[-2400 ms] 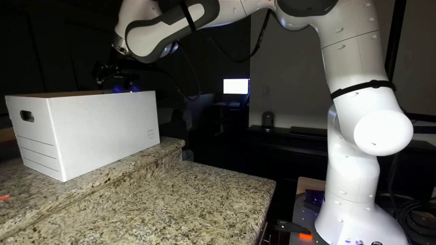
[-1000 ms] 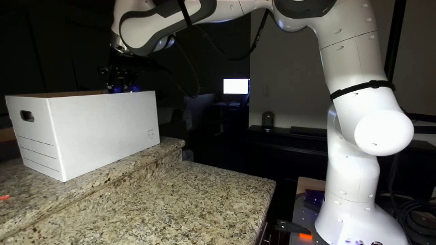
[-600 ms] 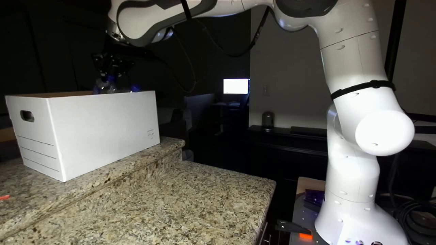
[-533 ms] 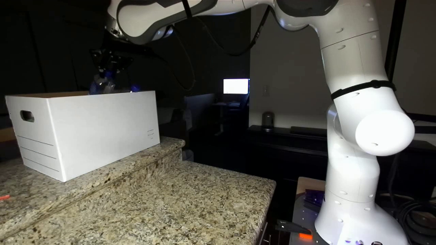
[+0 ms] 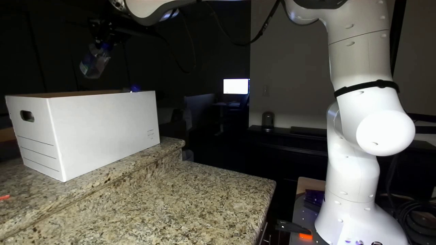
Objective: Take two bottles out of the white storage box
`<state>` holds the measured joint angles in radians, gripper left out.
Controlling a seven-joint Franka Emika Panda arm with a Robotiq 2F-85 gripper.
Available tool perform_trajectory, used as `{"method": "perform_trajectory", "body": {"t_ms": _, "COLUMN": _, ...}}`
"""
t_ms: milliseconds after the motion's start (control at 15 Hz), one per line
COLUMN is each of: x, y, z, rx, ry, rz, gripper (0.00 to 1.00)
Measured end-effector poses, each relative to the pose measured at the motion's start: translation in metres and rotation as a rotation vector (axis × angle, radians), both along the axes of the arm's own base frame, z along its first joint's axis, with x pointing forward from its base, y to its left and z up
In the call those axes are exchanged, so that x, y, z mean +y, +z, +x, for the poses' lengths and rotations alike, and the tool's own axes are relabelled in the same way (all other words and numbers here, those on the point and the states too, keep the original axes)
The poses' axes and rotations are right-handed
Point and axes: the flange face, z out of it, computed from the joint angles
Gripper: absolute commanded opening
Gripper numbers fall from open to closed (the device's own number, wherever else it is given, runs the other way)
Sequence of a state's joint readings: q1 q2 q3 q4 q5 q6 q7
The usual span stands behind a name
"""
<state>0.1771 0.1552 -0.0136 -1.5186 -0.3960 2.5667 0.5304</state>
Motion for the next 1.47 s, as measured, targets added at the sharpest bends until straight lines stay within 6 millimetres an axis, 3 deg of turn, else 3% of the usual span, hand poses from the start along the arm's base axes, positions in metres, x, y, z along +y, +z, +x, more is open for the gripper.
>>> {"method": "perform_trajectory", "body": {"t_ms": 267, "x": 0.001, "y": 0.014, "z": -0.020, "rx": 0.091, "ry": -0.030, "rz": -0.027, "gripper": 0.16}}
{"method": "perform_trajectory", "body": {"t_ms": 600, "x": 0.010, "y": 0.051, "z": -0.073, "rx": 0.242, "ry": -0.051, "rz": -0.072, "gripper": 0.15}}
{"method": "perform_trajectory", "body": {"t_ms": 667, "x": 0.011, "y": 0.061, "z": -0.084, "rx": 0.250, "ry": -0.050, "rz": -0.079, "gripper": 0.35}}
{"method": "perform_trajectory", "body": {"t_ms": 800, "x": 0.012, "y": 0.077, "z": -0.099, "rx": 0.242, "ry": -0.048, "rz": -0.084, "gripper": 0.35}}
{"method": "perform_trajectory", "body": {"t_ms": 1000, "x": 0.012, "y": 0.080, "z": -0.104, "rx": 0.240, "ry": -0.047, "rz": -0.085, "gripper": 0.35}}
{"method": "perform_trajectory", "body": {"t_ms": 1067, "x": 0.012, "y": 0.078, "z": -0.103, "rx": 0.243, "ry": -0.048, "rz": -0.085, "gripper": 0.15}}
{"method": "perform_trajectory", "body": {"t_ms": 1267, "x": 0.012, "y": 0.075, "z": -0.101, "rx": 0.260, "ry": -0.049, "rz": -0.073, "gripper": 0.16}}
{"method": "perform_trajectory", "body": {"t_ms": 1467, "x": 0.014, "y": 0.065, "z": -0.102, "rx": 0.415, "ry": 0.015, "rz": 0.007, "gripper": 0.16}}
